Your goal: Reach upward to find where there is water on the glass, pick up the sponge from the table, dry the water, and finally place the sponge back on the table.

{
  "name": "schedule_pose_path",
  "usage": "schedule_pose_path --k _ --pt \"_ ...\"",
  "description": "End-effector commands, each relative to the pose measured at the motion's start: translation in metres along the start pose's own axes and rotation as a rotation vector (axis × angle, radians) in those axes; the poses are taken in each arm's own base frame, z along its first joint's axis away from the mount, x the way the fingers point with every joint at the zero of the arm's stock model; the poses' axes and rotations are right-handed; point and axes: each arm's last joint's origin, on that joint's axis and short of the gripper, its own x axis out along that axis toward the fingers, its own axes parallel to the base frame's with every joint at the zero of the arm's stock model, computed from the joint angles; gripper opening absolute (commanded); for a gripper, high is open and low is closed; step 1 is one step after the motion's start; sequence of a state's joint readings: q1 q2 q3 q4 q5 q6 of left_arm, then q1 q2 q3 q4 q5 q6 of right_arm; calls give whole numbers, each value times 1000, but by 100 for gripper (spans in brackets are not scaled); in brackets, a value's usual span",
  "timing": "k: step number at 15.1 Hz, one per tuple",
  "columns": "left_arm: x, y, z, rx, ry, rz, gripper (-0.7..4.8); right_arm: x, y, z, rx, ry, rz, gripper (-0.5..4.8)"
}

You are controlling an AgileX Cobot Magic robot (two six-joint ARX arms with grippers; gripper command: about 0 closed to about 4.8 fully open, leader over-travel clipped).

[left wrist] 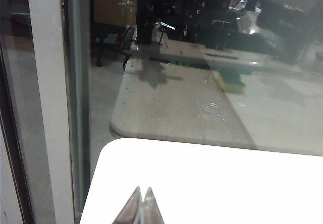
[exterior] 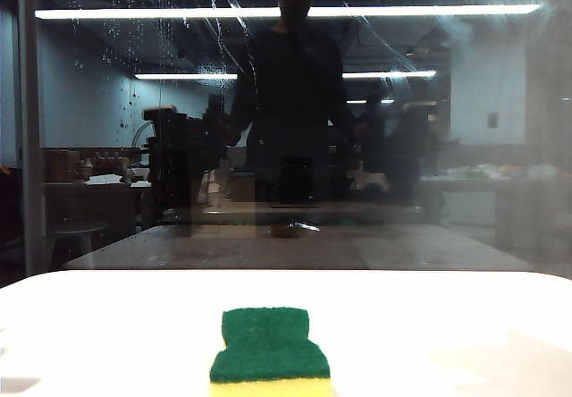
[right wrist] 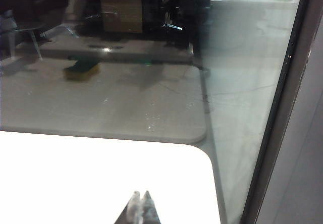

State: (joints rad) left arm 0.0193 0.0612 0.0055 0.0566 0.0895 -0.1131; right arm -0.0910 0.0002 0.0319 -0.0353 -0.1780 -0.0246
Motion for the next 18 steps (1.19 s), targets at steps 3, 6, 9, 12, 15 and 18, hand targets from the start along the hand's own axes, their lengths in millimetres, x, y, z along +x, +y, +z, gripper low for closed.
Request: schedule_pose_path --k 3,6,9,12,15,18 --pt "0 0 2 2 -15 -6 -6 0 0 3 -5 -14 -1 -5" --pt "0 0 2 2 -15 -6 -6 0 0 3 -5 -14 -1 -5" --pt "0 0 2 2 -15 -6 -6 0 0 3 -5 -14 -1 -5" --pt "0 0 2 2 -15 -6 -6 0 0 3 -5 -14 -1 -5" --pt "0 0 2 2 -16 -6 -6 0 0 3 -5 -14 0 -5" --pt "-2 -2 12 5 -43 -9 -6 0 0 3 -5 -17 -3 -5"
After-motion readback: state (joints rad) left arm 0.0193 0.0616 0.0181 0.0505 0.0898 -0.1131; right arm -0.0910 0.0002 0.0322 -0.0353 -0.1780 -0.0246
